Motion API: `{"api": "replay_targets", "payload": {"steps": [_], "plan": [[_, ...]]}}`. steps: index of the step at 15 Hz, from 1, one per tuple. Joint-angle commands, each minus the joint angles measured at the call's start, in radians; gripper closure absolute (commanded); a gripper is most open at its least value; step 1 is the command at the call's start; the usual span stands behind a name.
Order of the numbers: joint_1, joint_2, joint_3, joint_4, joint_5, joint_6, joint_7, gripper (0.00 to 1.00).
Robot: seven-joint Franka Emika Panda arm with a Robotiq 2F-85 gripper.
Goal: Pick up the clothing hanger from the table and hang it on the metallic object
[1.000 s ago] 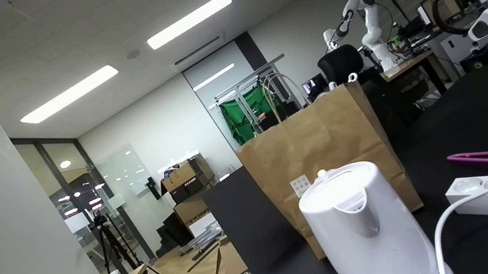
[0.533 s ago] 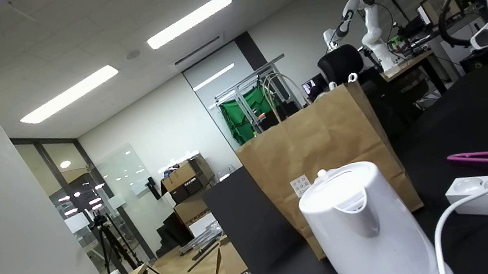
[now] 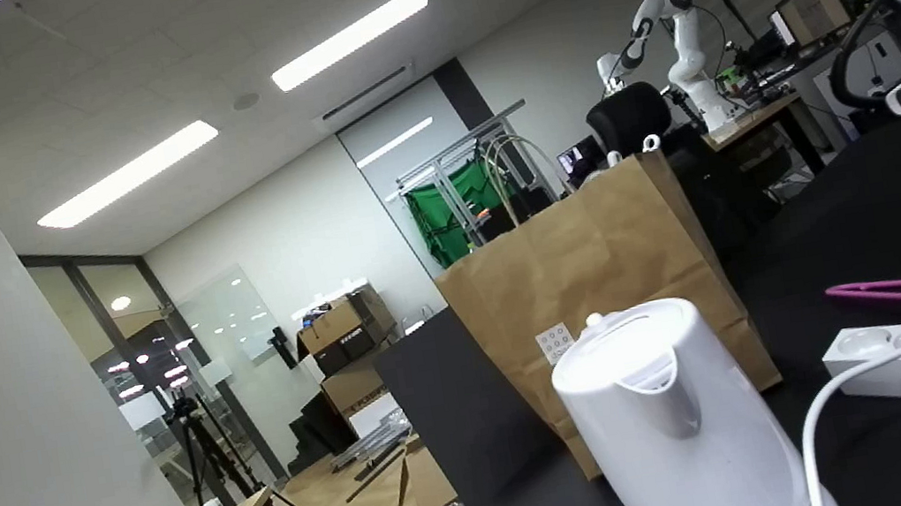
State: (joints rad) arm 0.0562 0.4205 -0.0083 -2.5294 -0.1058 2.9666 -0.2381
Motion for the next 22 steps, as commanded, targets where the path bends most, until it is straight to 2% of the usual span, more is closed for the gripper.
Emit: {"api": "replay_targets", "payload": {"steps": [1,5,6,9,10,13,17,20,22], "plan": [[0.055,0.014,-0.051,0.003,-0.053,0.020,0.078,0.67],[0.086,0.022,-0.083,0.006,-0.072,0.019,0.104,0.95],[0.094,0.022,-0.092,0.006,-0.074,0.016,0.107,0.99],[0.120,0.023,-0.126,0.009,-0.088,0.011,0.127,0.99],[0.146,0.026,-0.156,0.017,-0.104,-0.002,0.146,0.98],[0.139,0.012,-0.156,0.033,-0.108,-0.042,0.143,0.98],[0.033,-0.059,-0.064,0.036,-0.046,-0.069,0.092,0.98],[-0.200,-0.117,0.174,0.032,0.168,-0.092,-0.049,0.98],[-0.326,-0.132,0.302,0.055,0.337,-0.132,-0.173,0.98]]}}
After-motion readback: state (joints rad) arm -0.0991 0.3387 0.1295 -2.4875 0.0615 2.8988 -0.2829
